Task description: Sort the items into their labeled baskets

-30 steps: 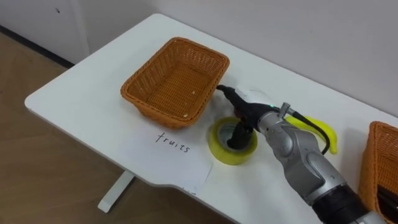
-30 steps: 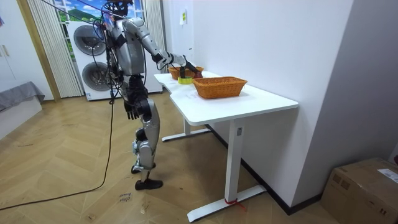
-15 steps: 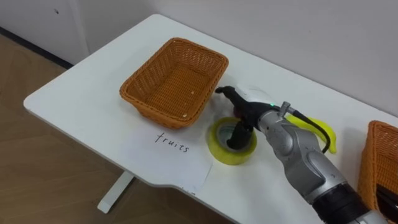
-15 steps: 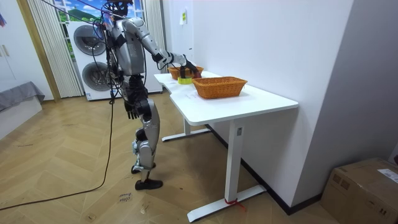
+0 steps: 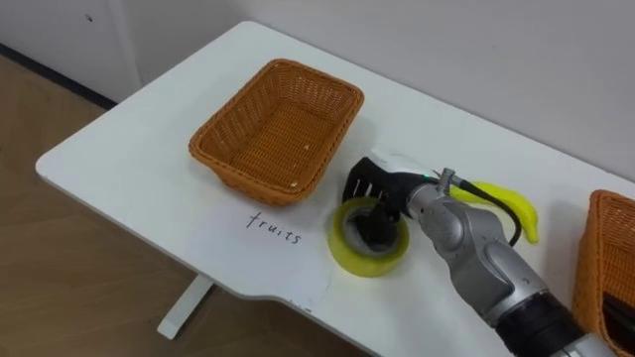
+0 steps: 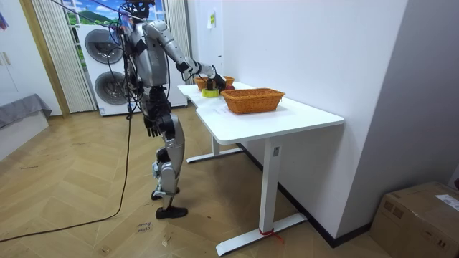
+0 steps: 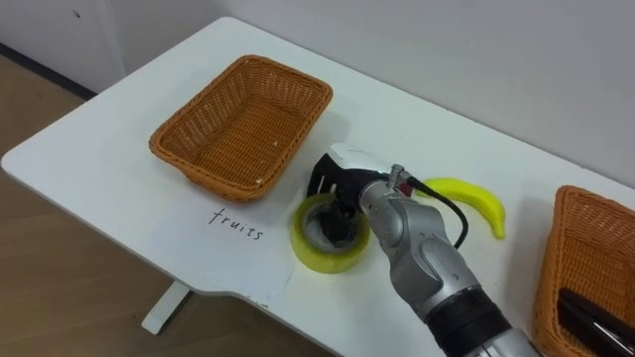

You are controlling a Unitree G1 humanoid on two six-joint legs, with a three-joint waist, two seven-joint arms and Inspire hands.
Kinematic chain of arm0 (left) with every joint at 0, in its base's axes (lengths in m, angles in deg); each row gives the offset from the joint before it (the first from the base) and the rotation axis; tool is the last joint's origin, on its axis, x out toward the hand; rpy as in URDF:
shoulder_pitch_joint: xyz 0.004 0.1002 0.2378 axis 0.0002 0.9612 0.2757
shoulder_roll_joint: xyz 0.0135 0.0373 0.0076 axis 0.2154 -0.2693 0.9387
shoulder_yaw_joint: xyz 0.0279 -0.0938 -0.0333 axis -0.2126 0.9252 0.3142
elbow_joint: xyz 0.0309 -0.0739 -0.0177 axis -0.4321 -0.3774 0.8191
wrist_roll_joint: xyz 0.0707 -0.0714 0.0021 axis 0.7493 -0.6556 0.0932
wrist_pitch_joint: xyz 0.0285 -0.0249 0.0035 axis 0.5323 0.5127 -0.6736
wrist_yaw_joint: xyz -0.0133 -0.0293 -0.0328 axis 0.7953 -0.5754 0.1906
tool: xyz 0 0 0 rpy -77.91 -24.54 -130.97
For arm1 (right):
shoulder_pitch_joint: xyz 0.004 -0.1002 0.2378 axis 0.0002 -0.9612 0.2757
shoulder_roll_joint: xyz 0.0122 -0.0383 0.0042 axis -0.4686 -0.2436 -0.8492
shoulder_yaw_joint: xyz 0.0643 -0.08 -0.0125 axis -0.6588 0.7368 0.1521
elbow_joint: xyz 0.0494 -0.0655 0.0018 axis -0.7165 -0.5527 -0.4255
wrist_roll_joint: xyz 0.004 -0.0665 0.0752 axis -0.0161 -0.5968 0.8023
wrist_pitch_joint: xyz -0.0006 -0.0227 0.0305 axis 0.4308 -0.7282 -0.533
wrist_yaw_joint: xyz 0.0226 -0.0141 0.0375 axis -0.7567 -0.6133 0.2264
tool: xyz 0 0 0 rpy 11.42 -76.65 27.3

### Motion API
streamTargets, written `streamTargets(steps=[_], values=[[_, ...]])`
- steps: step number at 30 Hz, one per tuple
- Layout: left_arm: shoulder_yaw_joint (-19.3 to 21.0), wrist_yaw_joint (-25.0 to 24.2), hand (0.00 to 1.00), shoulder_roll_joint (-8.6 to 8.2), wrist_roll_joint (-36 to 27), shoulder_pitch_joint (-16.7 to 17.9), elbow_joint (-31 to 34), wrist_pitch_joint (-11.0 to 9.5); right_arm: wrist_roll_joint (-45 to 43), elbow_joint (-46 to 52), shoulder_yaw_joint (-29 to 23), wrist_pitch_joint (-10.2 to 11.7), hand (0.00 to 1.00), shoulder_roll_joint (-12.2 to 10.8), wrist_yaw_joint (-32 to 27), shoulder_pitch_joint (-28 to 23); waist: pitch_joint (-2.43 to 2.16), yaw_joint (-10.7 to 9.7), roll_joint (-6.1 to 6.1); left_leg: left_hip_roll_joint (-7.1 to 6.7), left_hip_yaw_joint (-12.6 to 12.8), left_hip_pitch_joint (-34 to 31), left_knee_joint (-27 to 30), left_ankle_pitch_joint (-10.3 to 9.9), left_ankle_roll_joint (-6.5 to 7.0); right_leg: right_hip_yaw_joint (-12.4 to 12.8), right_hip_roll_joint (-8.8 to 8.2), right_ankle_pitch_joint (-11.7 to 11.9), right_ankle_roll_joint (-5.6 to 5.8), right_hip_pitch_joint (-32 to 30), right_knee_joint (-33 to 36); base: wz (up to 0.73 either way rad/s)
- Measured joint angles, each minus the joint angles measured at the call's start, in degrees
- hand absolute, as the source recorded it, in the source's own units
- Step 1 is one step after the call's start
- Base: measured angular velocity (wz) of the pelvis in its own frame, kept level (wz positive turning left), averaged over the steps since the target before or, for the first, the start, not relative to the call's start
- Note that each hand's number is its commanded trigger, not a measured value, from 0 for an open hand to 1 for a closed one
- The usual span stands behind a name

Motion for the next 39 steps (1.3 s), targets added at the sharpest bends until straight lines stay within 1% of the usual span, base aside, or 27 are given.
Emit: streamTargets(steps=[11,17,34,39], values=[[0.0,-0.2,0.0,0.0,0.0,-0.3,-0.6,-0.1,0.5,0.1,-1.7,-0.3,1.0,-0.2,2.7,0.0,-0.01,0.0,0.01,0.0,0.1,0.3,-0.1,0.0,0.01,0.0,-0.01,0.0,0.0,0.1,0.0,0.0],[0.0,-0.3,0.0,0.0,0.0,-0.3,-0.6,-0.1,0.5,0.1,-1.9,-0.7,1.0,-0.4,2.9,0.0,-0.02,0.0,0.02,0.0,0.1,0.3,-0.1,0.0,0.01,0.0,-0.02,0.0,0.0,0.2,0.0,0.0],[-0.1,0.1,0.0,0.01,0.0,-0.3,-0.6,-0.2,1.0,0.0,-2.0,-0.6,1.0,-0.5,2.8,0.0,-0.09,0.0,0.02,0.04,0.6,0.4,-0.1,0.0,0.03,0.1,0.02,0.0,0.0,0.2,0.0,0.0],[0.0,0.6,0.0,0.07,0.0,-0.2,-0.5,-0.5,1.4,-0.2,-2.1,0.0,1.0,-0.4,2.0,-0.3,-0.21,-0.4,-0.16,0.04,0.6,0.4,0.3,0.0,0.03,0.2,0.01,0.0,0.0,0.2,-0.1,0.0]])
